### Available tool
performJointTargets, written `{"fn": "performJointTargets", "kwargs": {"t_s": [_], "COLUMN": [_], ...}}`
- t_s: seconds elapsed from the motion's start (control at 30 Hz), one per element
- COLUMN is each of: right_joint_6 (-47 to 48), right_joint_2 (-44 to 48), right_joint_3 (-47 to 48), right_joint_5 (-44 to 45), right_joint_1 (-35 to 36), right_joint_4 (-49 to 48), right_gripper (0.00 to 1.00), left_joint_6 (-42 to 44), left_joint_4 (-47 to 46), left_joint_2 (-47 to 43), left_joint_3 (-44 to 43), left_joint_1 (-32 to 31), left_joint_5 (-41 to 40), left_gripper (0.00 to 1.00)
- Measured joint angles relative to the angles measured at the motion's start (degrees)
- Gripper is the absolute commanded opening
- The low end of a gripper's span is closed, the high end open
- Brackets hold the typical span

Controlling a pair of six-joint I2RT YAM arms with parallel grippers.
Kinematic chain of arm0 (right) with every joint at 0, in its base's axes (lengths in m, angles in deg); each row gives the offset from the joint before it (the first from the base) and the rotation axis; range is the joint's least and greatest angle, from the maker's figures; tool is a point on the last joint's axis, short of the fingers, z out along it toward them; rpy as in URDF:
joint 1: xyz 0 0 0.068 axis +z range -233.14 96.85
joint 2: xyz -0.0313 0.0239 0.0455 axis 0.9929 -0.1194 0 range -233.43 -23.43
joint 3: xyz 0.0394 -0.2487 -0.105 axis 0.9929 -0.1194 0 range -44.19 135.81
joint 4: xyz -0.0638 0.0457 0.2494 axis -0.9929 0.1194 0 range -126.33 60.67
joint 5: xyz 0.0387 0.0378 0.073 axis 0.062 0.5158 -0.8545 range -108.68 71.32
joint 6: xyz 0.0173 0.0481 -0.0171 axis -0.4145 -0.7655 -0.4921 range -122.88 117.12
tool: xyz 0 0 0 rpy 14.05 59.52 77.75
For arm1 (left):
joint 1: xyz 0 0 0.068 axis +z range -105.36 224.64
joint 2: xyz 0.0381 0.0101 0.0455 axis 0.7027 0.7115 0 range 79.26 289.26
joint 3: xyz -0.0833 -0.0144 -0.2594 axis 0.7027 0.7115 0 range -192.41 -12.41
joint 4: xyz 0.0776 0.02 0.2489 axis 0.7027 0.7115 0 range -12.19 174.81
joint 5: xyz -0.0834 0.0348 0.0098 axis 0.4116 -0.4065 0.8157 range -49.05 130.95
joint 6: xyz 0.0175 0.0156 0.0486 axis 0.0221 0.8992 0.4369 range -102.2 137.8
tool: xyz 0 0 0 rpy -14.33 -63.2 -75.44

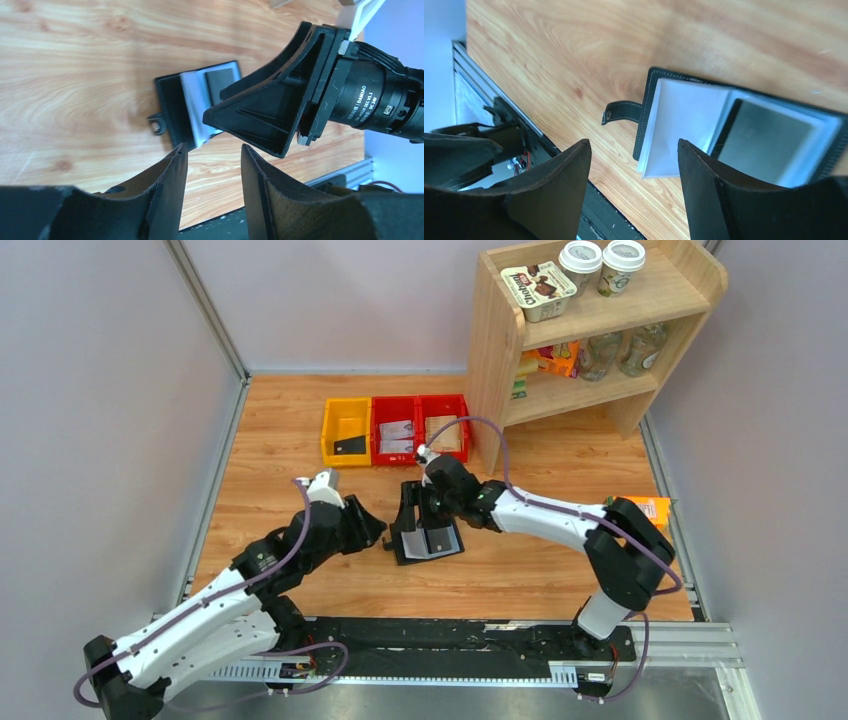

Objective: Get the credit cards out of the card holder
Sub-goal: Remove the credit card from the card holder.

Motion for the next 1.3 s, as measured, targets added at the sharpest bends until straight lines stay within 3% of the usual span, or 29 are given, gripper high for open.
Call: {"fn": "performJointTargets", "kwargs": {"t_s": [0.23, 0.5, 0.73, 1.07, 1.3], "right_joint_6": [1.75, 1.68, 1.70, 0.20, -3.45], "right_joint_2": [9.18, 10.03, 8.98, 5.73, 5.53], "right_joint_3": [-2.36, -11.37, -12.90, -15.26, -18.80], "right_joint_5": [4.50, 5.22, 4.00, 1.51, -1.29], "right_joint_1": [-6.01, -8.59, -8.61, -10.19, -11.47], "right_joint_4": [2.10, 2.99, 1.22, -2.80, -7.48], "right_gripper": [0.56, 0.45, 0.35, 0.34, 0.34], "left_joint_6": [-0.22, -2.12, -2.86, -5.14, -6.62], "left_joint_4": [-8.44, -15.65, -22.05, -30.69, -37.31], "left_joint_2": [15.39, 32.74, 39.36, 45.18, 47.60], "left_joint_3": [-9.25, -11.21, -8.61, -0.04, 0.83], "left_joint_1": [0.00, 0.00, 0.02, 1.86, 2.60], "left_joint_5": [6.67, 14.80, 15.69, 17.49, 18.80], "left_gripper": [0.51, 0.39, 0.35, 0.42, 0.44]}}
